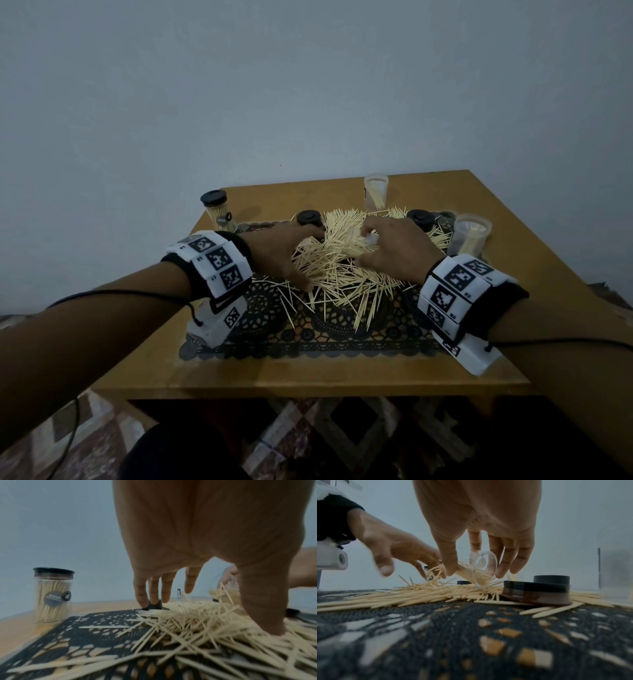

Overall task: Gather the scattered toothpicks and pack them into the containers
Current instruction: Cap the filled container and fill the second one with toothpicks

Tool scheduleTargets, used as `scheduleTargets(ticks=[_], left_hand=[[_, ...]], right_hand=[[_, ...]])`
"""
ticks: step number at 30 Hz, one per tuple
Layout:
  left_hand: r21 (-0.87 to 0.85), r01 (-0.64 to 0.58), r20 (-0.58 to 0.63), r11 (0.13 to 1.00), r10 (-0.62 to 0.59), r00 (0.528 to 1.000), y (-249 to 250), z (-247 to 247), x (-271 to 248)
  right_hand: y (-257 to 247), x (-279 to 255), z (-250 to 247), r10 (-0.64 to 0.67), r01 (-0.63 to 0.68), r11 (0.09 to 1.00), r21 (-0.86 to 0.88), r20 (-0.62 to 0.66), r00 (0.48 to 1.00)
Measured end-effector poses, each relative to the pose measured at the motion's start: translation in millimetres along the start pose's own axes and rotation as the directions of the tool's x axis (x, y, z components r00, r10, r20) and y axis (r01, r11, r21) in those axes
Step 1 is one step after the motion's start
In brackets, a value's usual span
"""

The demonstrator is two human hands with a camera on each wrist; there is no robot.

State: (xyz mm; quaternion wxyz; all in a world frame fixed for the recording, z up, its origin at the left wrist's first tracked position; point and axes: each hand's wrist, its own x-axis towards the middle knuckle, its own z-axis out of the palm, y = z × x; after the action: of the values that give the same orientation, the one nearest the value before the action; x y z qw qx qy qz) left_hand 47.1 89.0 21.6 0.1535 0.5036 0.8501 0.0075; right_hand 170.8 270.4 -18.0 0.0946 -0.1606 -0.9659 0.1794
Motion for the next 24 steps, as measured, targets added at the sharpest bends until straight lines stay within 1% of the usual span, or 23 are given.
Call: scheduleTargets(ticks=[1, 2, 3, 6, 9, 13, 15, 17, 19, 21, 22, 24], left_hand=[[0.057, 0.034, 0.067, 0.998, -0.037, 0.997, -2.6, 5.0, 1.2], [0.102, 0.055, 0.101, 0.993, -0.065, 0.993, -4.4, 10.7, 3.4], [0.129, 0.061, 0.105, 0.99, -0.075, 0.992, -5.4, 16.0, 5.9], [0.122, 0.029, 0.026, 0.992, -0.033, 0.999, -2.3, 24.2, 12.3], [0.12, 0.001, -0.052, 0.993, 0.006, 0.999, -1.7, 25.1, 19.2], [0.151, -0.028, -0.113, 0.988, 0.046, 0.992, -1.1, 25.3, 20.5], [0.148, -0.052, -0.124, 0.988, 0.07, 0.99, -3.0, 24.5, 20.8], [0.107, -0.067, -0.085, 0.992, 0.076, 0.993, -5.5, 23.0, 19.8], [0.049, -0.052, 0.01, 0.997, 0.051, 0.999, -6.5, 19.6, 15.8], [0.042, -0.038, 0.092, 0.998, 0.034, 0.995, -5.3, 16.3, 12.1], [0.056, -0.039, 0.104, 0.998, 0.033, 0.994, -5.1, 15.7, 11.7], [0.076, -0.054, 0.067, 0.996, 0.049, 0.997, -4.8, 16.9, 13.7]], right_hand=[[-0.2, 0.1, -0.3, 0.002, -0.002, 1.0, -0.004, 0.0, 1.0], [-0.3, -0.1, -0.5, 0.002, -0.002, 1.0, -0.006, 0.003, 1.0], [-0.8, -0.3, -0.6, -0.002, 0.002, 1.0, -0.007, 0.009, 1.0], [-2.3, -1.7, -0.7, -0.025, 0.026, 0.999, -0.035, 0.036, 0.999], [-3.4, -2.3, -1.4, -0.027, 0.028, 0.999, -0.044, 0.029, 0.999], [-3.2, -2.2, -2.1, -0.012, 0.013, 0.999, -0.048, 0.023, 1.0], [-3.1, -2.2, -2.7, -0.004, 0.005, 0.999, -0.049, 0.021, 1.0], [-2.7, -2.2, -2.8, -0.001, 0.002, 0.999, -0.046, 0.023, 1.0], [-2.0, -2.0, -2.5, 0.0, 0.001, 0.999, -0.04, 0.024, 1.0], [-1.5, -1.9, -2.3, -0.003, 0.004, 0.999, -0.036, 0.027, 1.0], [-1.4, -1.9, -2.1, -0.005, 0.005, 0.999, -0.034, 0.027, 1.0], [-1.4, -2.0, -2.1, -0.007, 0.008, 1.0, -0.029, 0.028, 1.0]])
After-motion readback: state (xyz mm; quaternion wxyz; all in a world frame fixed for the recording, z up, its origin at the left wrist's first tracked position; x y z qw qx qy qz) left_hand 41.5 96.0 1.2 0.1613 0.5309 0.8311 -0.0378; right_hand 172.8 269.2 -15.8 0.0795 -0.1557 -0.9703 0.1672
